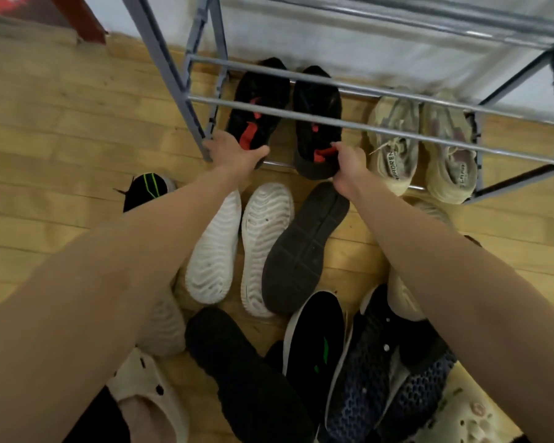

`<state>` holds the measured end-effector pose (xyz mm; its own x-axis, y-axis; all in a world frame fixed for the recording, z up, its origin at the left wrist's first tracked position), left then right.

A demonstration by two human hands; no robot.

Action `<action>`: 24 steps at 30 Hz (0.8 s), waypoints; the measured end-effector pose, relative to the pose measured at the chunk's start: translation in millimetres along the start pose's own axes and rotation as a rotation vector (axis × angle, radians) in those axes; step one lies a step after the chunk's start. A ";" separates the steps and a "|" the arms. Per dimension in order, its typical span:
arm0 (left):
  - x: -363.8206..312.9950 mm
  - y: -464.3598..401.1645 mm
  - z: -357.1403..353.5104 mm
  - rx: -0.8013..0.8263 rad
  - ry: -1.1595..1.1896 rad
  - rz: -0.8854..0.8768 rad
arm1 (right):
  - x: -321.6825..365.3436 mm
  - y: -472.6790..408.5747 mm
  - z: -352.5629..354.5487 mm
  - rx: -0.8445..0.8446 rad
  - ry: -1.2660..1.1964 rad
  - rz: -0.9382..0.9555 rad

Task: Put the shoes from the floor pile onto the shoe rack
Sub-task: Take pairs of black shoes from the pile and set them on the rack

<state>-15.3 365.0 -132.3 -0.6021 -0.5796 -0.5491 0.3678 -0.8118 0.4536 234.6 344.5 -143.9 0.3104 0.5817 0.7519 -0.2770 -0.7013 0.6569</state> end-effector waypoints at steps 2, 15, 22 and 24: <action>9.9 -4.2 -5.1 0.055 0.016 0.063 | -5.9 -6.2 0.4 -0.005 0.035 0.000; 37.8 81.0 -5.5 -0.002 0.055 -0.059 | 0.4 49.4 23.7 0.051 0.640 0.267; 66.3 171.0 -61.1 0.189 -0.214 -0.163 | -39.5 122.0 100.4 0.101 1.212 0.430; 77.3 185.4 -71.7 0.207 -0.267 -0.079 | -51.2 140.1 120.8 0.107 1.296 0.444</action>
<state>57.1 164.6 -141.0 -0.7975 -0.4540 -0.3974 0.1772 -0.8059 0.5650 289.8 166.7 -97.2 -0.8646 0.2258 0.4489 -0.0403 -0.9216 0.3860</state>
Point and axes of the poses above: each hand's wrist, its own y-axis away from the middle knuckle, its own z-axis out of the back of the hand, x = y × z, the point moved 10 cm from there along -y, towards the middle knuckle, and after that the axes turned 1 degree about y, right-handed, at the moved point
